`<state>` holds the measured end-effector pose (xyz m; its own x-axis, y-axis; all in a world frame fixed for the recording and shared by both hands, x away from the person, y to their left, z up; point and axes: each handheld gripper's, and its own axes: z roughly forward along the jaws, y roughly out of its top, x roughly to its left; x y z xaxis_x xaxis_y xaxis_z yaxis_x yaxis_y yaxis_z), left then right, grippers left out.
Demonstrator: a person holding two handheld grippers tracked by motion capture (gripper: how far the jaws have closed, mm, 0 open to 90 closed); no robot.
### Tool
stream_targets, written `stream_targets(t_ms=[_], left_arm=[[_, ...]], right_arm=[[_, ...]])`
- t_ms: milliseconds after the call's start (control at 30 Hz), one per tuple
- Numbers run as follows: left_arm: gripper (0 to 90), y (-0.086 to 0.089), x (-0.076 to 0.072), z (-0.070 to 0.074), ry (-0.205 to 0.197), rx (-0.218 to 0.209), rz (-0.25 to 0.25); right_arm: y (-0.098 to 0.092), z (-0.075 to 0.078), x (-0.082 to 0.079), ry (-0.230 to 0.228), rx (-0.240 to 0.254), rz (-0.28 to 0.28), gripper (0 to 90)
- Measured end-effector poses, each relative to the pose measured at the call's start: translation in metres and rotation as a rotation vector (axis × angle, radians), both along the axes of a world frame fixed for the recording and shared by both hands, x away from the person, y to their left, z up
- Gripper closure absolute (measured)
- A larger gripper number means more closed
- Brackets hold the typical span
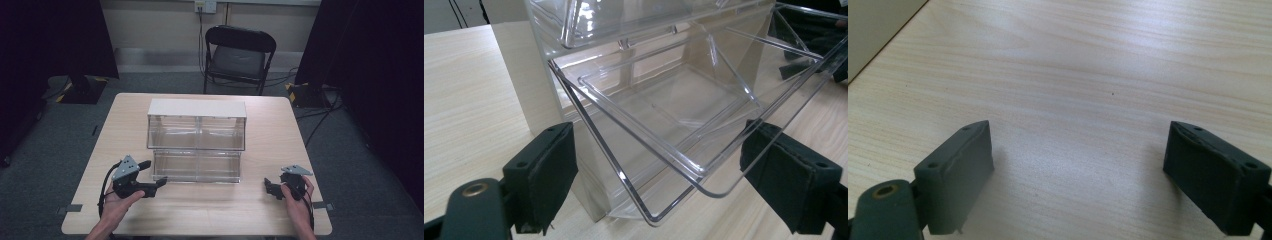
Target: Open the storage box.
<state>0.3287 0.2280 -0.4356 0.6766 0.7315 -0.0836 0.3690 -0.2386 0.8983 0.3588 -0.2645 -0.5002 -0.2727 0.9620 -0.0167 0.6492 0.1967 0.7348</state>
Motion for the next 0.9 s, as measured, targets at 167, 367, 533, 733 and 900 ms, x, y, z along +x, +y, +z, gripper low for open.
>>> stream_targets(t_ms=[167, 367, 533, 733, 900], left_arm=[[15.3, -0.0004, -0.0001, 0.0023, -0.001, -0.008, 0.0], [15.2, -0.0004, 0.0, 0.0032, 0.001, -0.008, 0.0], [15.2, -0.001, 0.0007, 0.0055, -0.005, -0.005, -0.005], [15.1, -0.0014, 0.0014, 0.0067, -0.001, -0.007, -0.01], [15.0, 0.0, 0.0027, 0.0095, -0.021, -0.003, -0.019]], right_arm=[[0.0, 0.0, 0.0, 0.0, 0.0, 0.0, 11.6], [0.0, 0.0, 0.0, 0.0, 0.0, 0.0, 11.6], [0.0, 0.0, 0.0, 0.0, 0.0, 0.0, 11.6], [0.0, 0.0, 0.0, 0.0, 0.0, 0.0, 11.6], [0.0, 0.0, 0.0, 0.0, 0.0, 0.0, 11.6]])
